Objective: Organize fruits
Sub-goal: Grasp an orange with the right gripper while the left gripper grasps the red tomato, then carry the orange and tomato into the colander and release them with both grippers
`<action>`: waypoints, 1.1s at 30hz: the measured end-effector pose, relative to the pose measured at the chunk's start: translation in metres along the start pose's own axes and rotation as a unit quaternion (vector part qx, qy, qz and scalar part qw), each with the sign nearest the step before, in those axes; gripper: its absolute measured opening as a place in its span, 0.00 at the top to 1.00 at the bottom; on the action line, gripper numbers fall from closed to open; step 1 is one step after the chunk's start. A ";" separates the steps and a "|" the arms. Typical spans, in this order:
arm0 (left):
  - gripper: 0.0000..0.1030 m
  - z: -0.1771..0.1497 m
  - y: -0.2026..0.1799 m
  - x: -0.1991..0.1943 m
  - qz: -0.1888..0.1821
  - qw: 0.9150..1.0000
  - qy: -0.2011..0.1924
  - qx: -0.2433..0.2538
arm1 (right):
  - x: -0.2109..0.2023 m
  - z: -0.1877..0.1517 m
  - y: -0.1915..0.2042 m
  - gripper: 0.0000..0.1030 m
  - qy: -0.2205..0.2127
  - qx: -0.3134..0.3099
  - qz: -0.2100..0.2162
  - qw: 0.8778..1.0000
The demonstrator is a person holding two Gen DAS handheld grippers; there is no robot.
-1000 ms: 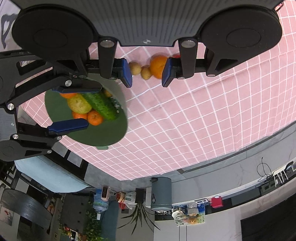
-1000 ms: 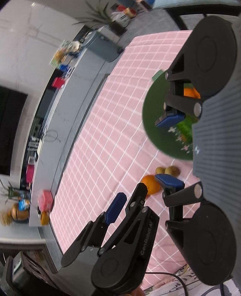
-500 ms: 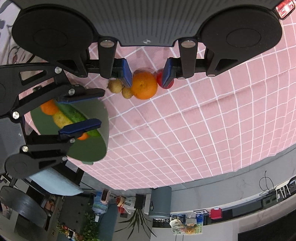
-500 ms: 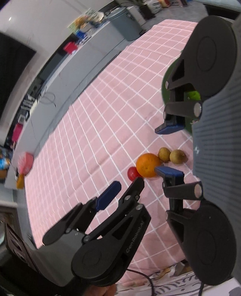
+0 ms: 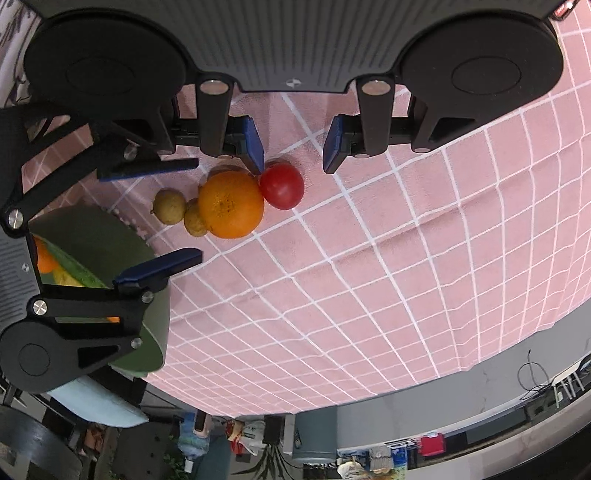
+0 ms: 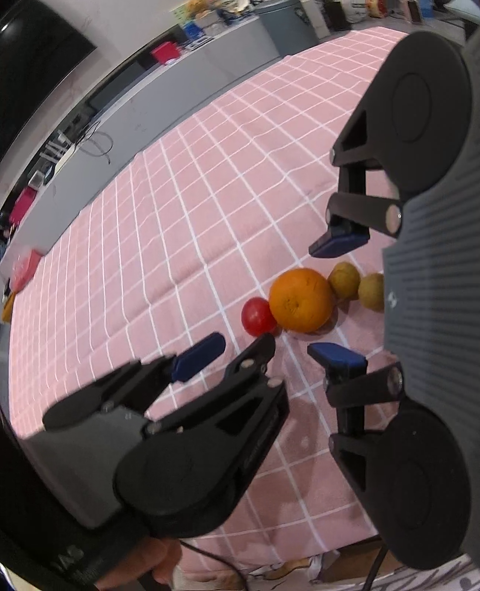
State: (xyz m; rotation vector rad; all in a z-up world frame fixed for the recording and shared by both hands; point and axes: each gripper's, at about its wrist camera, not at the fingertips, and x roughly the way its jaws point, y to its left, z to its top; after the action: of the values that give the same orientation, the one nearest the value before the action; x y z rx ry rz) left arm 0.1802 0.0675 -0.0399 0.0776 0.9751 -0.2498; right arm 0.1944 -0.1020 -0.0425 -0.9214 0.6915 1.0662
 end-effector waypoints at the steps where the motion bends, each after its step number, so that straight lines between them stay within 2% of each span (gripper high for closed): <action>1: 0.57 0.000 0.000 0.002 -0.002 1.000 0.001 0.003 | 0.002 0.001 0.001 0.53 0.001 -0.005 -0.001 1.000; 13: 0.57 0.005 -0.002 0.017 0.009 1.000 -0.009 0.026 | 0.023 0.007 0.005 0.54 0.008 -0.026 -0.018 0.999; 16: 0.58 0.007 -0.002 0.019 0.012 1.000 -0.014 0.025 | 0.025 0.007 0.002 0.59 0.008 -0.020 -0.024 0.999; 21: 0.68 0.009 -0.002 0.021 0.008 1.000 -0.019 0.021 | 0.025 0.007 -0.004 0.60 0.005 0.000 -0.023 1.000; 26: 0.69 0.007 0.002 0.014 0.005 1.000 -0.025 -0.004 | 0.021 0.007 -0.001 0.61 0.001 0.002 -0.028 1.000; 33: 0.69 0.001 0.006 -0.015 0.017 0.998 -0.045 -0.044 | -0.002 0.009 -0.002 0.61 -0.020 0.023 -0.038 0.999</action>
State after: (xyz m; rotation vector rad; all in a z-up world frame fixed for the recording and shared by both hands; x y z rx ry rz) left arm 0.1747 0.0754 -0.0269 0.0015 0.8939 -0.1769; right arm 0.1963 -0.0957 -0.0363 -0.8772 0.6410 0.9950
